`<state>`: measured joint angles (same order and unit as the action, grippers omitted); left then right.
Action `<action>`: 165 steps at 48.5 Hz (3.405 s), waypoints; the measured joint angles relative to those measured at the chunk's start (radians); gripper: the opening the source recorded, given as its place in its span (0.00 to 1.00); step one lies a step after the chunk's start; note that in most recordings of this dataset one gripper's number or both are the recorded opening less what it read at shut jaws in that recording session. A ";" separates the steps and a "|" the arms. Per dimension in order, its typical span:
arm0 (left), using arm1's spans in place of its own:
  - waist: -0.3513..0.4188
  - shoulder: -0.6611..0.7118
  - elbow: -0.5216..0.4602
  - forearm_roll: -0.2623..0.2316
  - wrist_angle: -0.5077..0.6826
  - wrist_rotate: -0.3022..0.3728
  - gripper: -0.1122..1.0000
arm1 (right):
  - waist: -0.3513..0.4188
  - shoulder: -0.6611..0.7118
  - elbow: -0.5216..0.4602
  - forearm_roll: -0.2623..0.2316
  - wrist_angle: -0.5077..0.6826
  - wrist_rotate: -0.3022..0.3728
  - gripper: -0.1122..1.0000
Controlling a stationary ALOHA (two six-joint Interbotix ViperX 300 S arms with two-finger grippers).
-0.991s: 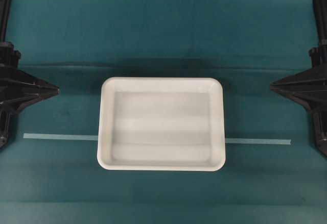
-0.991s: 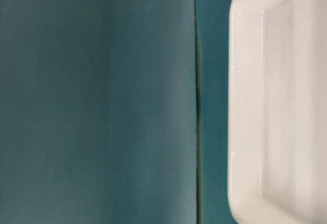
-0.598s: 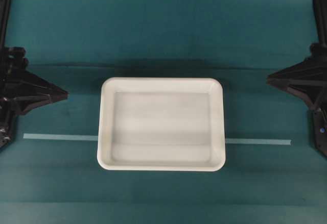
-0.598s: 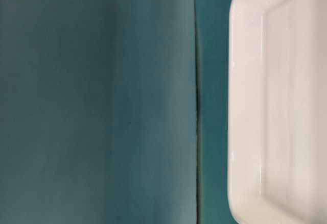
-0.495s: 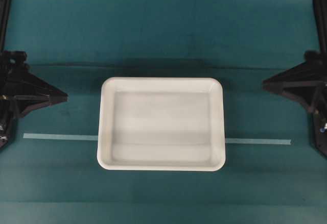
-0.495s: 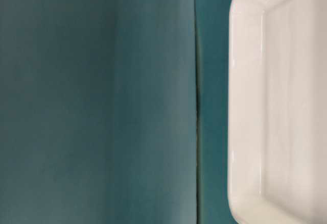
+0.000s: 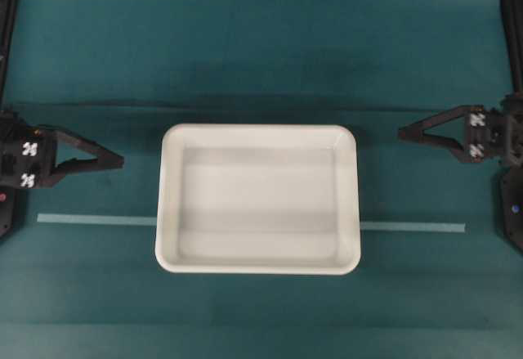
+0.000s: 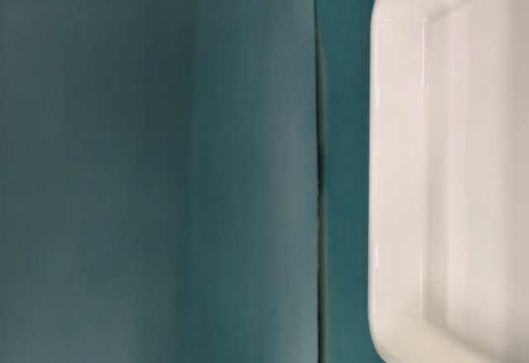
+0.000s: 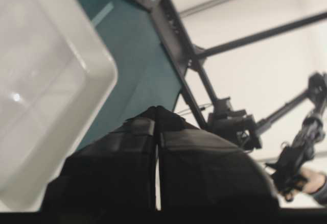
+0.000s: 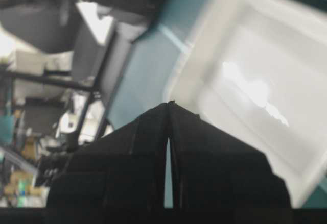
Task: Lift the white case with both hands.
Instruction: 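Open both grippers and move them toward the tray's left and right rims, then lower both open grippers over the tray's side rims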
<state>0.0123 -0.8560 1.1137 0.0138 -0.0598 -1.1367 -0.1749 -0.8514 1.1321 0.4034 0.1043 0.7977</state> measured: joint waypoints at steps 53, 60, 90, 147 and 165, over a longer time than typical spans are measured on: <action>0.023 0.117 0.043 0.009 0.133 -0.176 0.98 | -0.015 0.161 0.049 -0.002 0.020 0.189 0.94; 0.023 0.143 0.066 0.009 0.127 -0.155 0.97 | 0.009 0.190 0.060 -0.002 0.014 0.193 0.94; 0.071 0.440 0.187 0.012 -0.259 -0.130 0.98 | 0.123 0.526 0.061 0.000 -0.252 0.273 0.94; 0.075 0.675 0.109 0.009 -0.417 -0.120 0.98 | 0.175 0.833 0.097 -0.284 -0.723 0.672 0.94; 0.075 0.696 0.089 0.009 -0.417 -0.114 0.96 | 0.121 0.807 0.110 -0.298 -0.710 0.670 0.94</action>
<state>0.0874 -0.1595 1.2026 0.0230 -0.4771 -1.2502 -0.0537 -0.0445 1.2425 0.1058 -0.6059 1.4680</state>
